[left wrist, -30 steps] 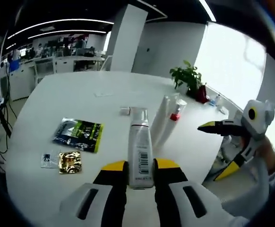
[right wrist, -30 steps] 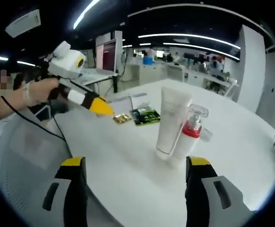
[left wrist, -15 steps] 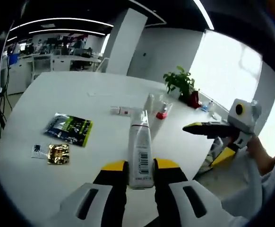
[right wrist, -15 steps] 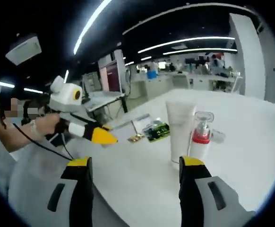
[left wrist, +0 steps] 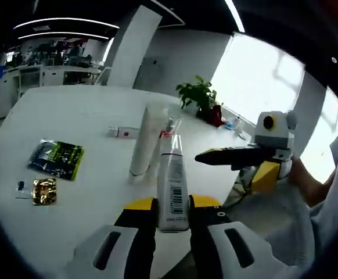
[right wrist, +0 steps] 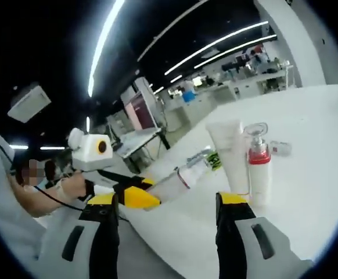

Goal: Arrange the skincare products in the storage area until every visible bottle or jar stands upright without overlapping.

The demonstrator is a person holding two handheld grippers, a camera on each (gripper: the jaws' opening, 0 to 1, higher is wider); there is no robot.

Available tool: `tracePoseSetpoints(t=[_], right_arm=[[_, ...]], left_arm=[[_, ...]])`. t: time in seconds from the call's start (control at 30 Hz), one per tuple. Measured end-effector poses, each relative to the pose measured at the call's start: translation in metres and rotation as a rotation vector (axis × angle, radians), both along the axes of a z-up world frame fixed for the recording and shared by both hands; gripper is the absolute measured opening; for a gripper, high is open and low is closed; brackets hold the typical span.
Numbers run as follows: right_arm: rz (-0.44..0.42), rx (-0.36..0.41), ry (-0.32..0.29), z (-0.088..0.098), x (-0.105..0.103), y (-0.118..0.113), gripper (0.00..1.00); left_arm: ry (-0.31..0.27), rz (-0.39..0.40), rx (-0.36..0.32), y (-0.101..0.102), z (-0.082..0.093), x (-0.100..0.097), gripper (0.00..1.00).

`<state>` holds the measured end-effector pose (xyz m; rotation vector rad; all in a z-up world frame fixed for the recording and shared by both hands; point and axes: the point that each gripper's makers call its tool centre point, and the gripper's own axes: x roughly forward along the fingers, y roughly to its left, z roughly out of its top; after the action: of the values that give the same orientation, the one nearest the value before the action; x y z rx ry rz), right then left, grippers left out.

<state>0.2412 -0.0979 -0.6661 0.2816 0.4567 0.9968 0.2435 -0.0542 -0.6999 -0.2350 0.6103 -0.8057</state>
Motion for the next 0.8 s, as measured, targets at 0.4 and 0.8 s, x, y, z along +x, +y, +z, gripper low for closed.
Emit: tracePoseSetpoints(t=[0.4, 0.8], right_arm=[[0.004, 0.029, 0.028, 0.008, 0.01, 0.001, 0.59], [-0.018, 0.24, 0.168, 0.02, 0.021, 0.003, 0.4]], left_arm=[[0.005, -0.064, -0.109, -0.016, 0.019, -0.012, 0.17], [0.018, -0.095, -0.209, -0.024, 0.033, -0.019, 0.17]])
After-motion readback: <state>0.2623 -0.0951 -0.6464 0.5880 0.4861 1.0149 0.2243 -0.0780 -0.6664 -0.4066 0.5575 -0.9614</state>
